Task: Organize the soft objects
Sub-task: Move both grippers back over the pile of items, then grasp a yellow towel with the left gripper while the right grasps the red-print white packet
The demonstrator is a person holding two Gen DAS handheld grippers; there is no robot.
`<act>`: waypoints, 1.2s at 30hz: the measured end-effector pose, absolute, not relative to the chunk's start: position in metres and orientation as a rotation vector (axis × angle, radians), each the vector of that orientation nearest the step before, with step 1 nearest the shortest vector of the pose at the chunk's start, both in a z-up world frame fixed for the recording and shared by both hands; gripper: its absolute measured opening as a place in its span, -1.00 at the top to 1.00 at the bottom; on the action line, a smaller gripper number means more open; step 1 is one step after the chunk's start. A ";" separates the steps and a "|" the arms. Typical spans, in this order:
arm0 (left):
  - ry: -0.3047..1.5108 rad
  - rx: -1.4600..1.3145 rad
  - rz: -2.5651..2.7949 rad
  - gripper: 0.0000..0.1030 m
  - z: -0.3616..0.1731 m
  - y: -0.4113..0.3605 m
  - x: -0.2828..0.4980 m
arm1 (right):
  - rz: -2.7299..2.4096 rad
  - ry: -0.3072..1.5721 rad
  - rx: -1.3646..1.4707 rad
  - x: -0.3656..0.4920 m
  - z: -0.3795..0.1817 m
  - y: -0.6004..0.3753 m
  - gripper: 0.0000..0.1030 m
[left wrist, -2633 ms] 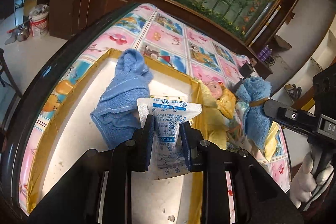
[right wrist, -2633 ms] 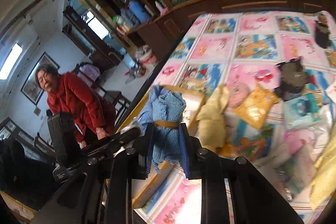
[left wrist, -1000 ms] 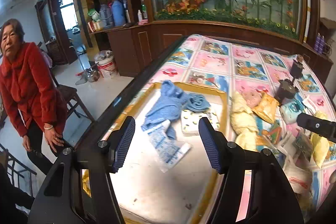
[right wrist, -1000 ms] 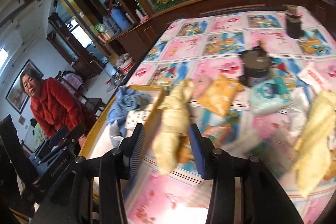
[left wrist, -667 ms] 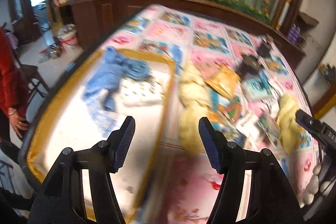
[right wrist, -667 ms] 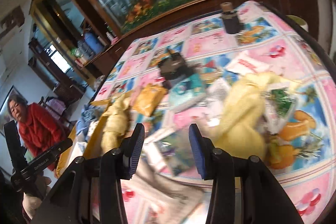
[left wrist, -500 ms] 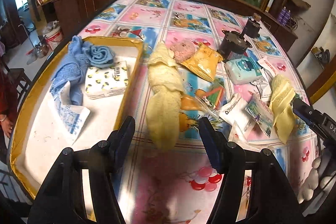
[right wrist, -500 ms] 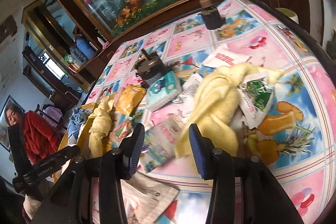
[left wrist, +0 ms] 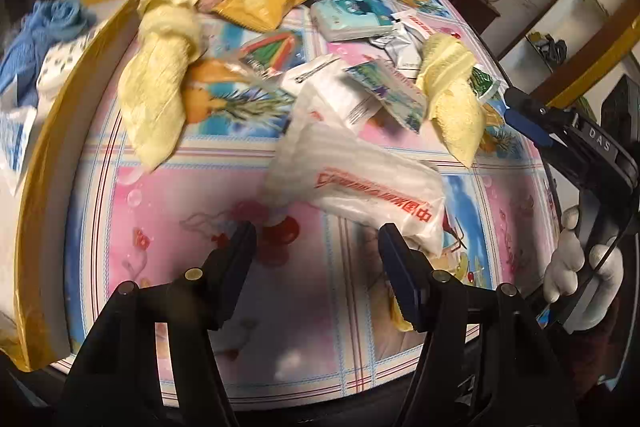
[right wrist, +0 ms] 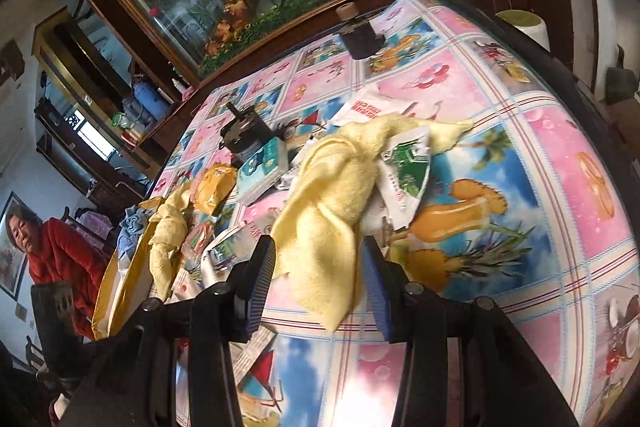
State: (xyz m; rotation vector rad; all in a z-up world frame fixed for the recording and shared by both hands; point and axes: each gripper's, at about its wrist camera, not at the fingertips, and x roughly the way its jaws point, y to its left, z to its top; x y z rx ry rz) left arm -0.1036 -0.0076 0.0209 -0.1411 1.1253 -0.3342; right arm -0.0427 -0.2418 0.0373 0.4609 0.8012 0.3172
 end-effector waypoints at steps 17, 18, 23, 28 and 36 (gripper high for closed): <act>1.046 -0.174 -0.351 -0.23 0.047 -0.013 -0.068 | 0.274 0.794 0.485 -0.046 0.043 -0.266 0.15; 1.040 -0.174 -0.352 -0.23 0.048 -0.006 -0.069 | 0.270 0.793 0.486 -0.045 0.043 -0.267 0.15; 0.993 -0.163 -0.196 -0.23 0.051 0.042 -0.065 | 0.269 0.808 0.497 -0.043 0.039 -0.266 0.15; 0.980 -0.127 -0.032 -0.23 0.044 0.073 -0.024 | 0.302 0.818 0.481 -0.041 0.039 -0.250 0.15; 1.053 0.096 -0.036 -0.17 0.017 0.045 0.018 | 0.339 0.826 0.440 -0.041 0.045 -0.230 0.15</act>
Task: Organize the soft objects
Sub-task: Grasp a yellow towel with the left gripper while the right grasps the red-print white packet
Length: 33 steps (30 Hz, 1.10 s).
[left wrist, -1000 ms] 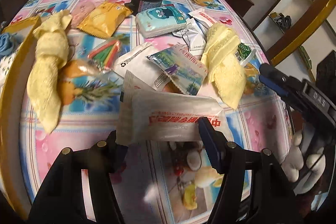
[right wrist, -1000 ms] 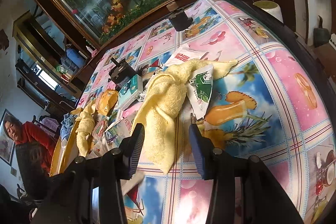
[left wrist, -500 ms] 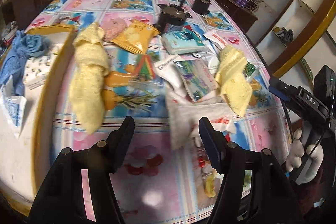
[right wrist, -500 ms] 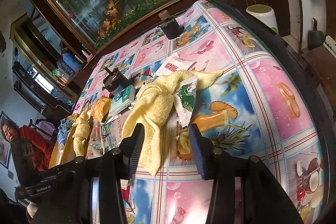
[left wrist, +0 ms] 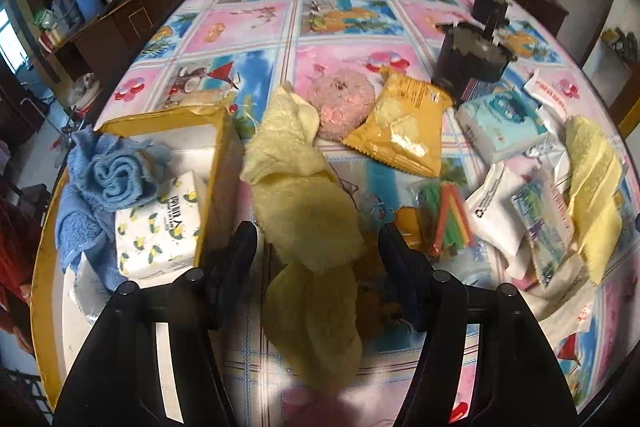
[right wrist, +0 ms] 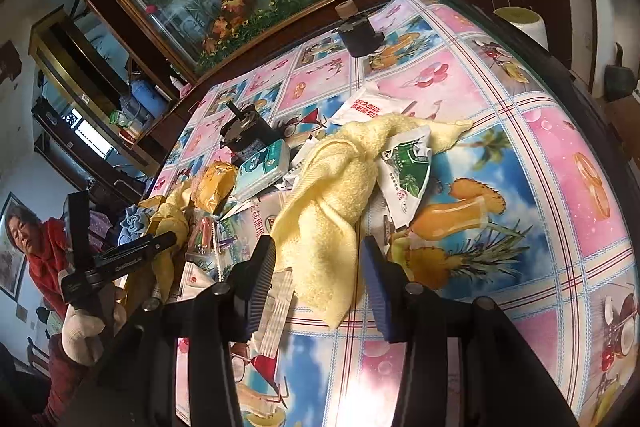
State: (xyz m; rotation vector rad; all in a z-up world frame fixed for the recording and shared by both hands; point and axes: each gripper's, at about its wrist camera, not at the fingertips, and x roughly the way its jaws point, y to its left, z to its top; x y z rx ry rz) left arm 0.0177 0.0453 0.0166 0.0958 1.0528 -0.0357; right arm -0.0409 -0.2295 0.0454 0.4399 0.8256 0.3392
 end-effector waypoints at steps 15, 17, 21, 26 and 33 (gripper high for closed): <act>1.050 -0.023 -0.181 0.13 0.035 0.047 -0.008 | 0.696 0.901 0.017 -0.049 0.045 -0.115 0.15; 1.056 -0.012 -0.166 0.03 0.029 0.045 0.000 | 0.714 0.905 -0.132 -0.051 0.044 -0.094 0.15; 1.063 0.089 -0.083 -0.09 0.013 0.035 0.012 | 0.721 0.878 -0.376 -0.051 0.043 -0.061 0.05; 1.024 0.135 -0.054 -0.32 0.006 0.033 0.011 | 0.698 0.895 -0.586 -0.041 0.026 -0.044 0.00; 0.968 -0.017 -0.135 0.05 0.024 0.058 0.004 | 0.727 0.988 -0.422 -0.024 0.021 -0.051 0.34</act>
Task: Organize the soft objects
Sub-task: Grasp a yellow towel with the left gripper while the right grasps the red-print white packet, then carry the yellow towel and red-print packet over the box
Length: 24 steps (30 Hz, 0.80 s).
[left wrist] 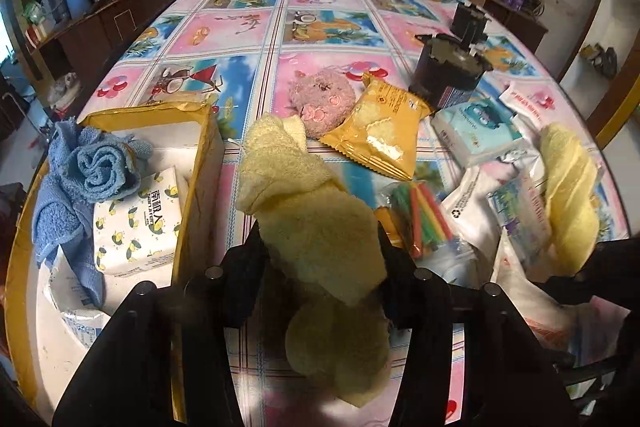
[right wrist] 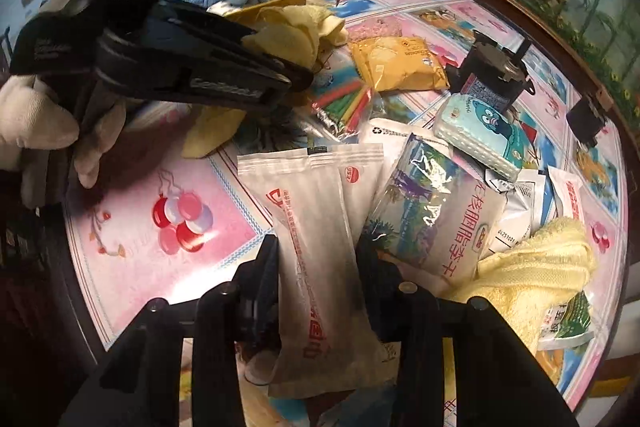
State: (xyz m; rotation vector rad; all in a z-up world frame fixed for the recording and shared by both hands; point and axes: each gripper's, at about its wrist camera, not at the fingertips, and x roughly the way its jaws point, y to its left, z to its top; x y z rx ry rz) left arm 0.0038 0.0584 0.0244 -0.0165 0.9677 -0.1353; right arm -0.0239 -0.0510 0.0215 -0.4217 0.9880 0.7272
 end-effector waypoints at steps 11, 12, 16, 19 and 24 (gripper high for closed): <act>0.782 -0.210 -0.237 0.06 0.101 0.093 -0.071 | 0.769 0.982 -0.083 -0.054 0.062 -0.084 0.36; 0.767 -0.216 -0.228 0.06 0.107 0.100 -0.078 | 0.780 0.977 -0.059 -0.056 0.068 -0.086 0.36; 0.728 -0.211 -0.148 0.05 0.122 0.138 -0.103 | 0.837 0.956 0.040 -0.060 0.091 -0.081 0.36; 0.729 -0.213 -0.060 0.05 0.120 0.171 -0.110 | 0.884 0.945 0.107 -0.057 0.105 -0.062 0.35; 0.781 -0.185 0.042 0.05 0.094 0.206 -0.101 | 0.954 0.952 0.173 -0.044 0.113 -0.006 0.35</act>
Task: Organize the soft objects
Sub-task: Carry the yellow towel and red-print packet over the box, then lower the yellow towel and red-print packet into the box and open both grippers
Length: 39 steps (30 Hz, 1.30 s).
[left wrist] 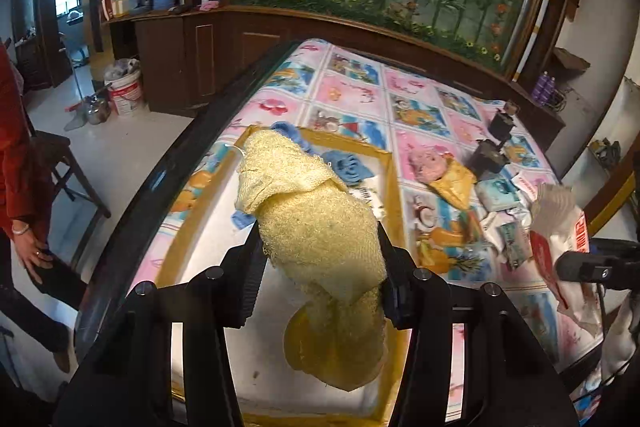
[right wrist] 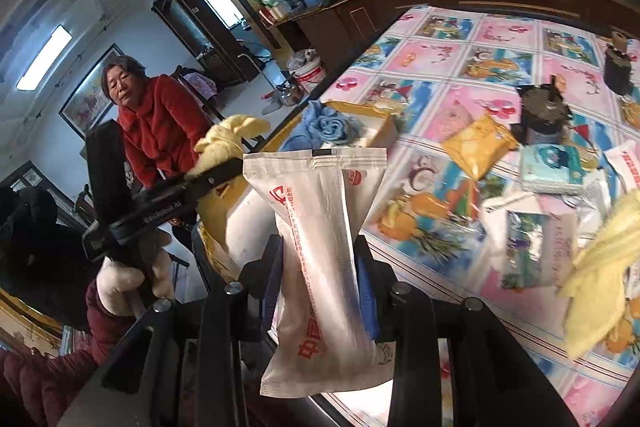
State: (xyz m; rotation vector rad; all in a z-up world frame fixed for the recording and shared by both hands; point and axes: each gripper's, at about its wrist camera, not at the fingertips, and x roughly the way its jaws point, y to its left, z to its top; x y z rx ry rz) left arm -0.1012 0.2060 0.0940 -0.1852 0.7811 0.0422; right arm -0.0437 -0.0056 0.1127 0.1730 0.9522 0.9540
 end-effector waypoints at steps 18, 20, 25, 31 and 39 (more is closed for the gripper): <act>0.900 -0.181 0.266 -0.03 0.033 0.248 -0.085 | 0.850 1.172 0.230 0.014 0.046 0.142 0.33; 0.896 -0.176 0.292 -0.04 0.034 0.247 -0.086 | 0.826 1.142 0.204 0.011 0.047 0.144 0.31; 0.855 -0.148 0.394 -0.04 0.043 0.242 -0.094 | 0.781 1.070 0.138 0.007 0.048 0.149 0.23; 0.726 -0.143 0.506 -0.04 0.069 0.245 -0.116 | 0.853 1.048 0.236 0.007 0.055 0.145 0.03; 0.690 -0.134 0.529 -0.04 0.083 0.247 -0.128 | 0.878 0.974 0.255 -0.005 0.078 0.138 0.03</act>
